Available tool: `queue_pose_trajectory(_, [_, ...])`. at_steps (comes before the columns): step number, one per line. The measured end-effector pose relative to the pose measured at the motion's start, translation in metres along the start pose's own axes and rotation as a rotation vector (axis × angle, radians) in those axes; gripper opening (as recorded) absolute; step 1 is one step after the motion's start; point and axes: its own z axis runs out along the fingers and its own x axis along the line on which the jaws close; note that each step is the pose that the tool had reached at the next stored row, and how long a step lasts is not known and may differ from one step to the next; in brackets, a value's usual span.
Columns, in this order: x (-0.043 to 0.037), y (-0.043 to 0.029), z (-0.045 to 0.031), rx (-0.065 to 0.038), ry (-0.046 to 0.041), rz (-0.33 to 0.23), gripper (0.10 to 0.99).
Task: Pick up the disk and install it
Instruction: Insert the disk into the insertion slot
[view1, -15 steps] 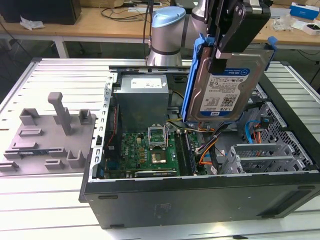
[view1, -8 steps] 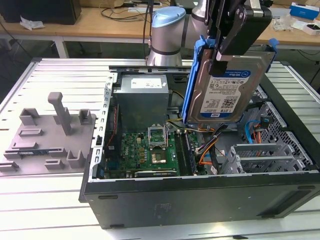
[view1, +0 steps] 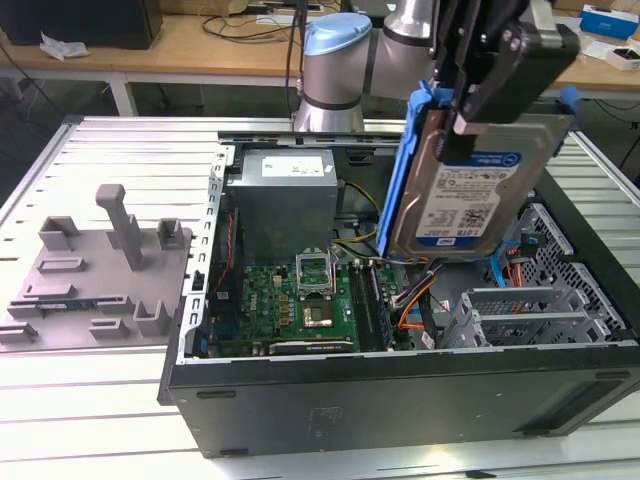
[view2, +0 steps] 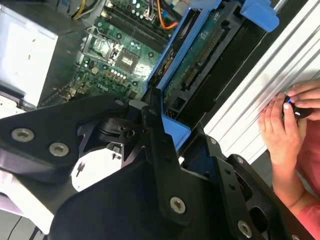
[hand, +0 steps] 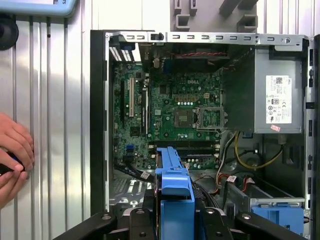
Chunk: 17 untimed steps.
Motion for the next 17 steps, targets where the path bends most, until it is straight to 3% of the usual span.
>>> queue_pose_trajectory(1, [0.0019,-0.0057,0.0003,0.000,0.0001,0.000,0.365])
queue_pose_trajectory(5, [0.0070,-0.0158,0.0012,0.000,0.0001,0.000,0.365])
queue_pose_trajectory(9, [0.0122,-0.0387,0.0025,0.000,0.0001,0.000,0.365])
queue_pose_trajectory(13, [0.0147,-0.0537,0.0032,0.000,0.0001,0.000,0.365])
queue_pose_trajectory(15, [0.0165,-0.0660,0.0039,0.000,0.0001,0.000,0.365])
queue_pose_trajectory(17, [0.0176,-0.0732,0.0043,0.000,0.0000,0.000,0.365])
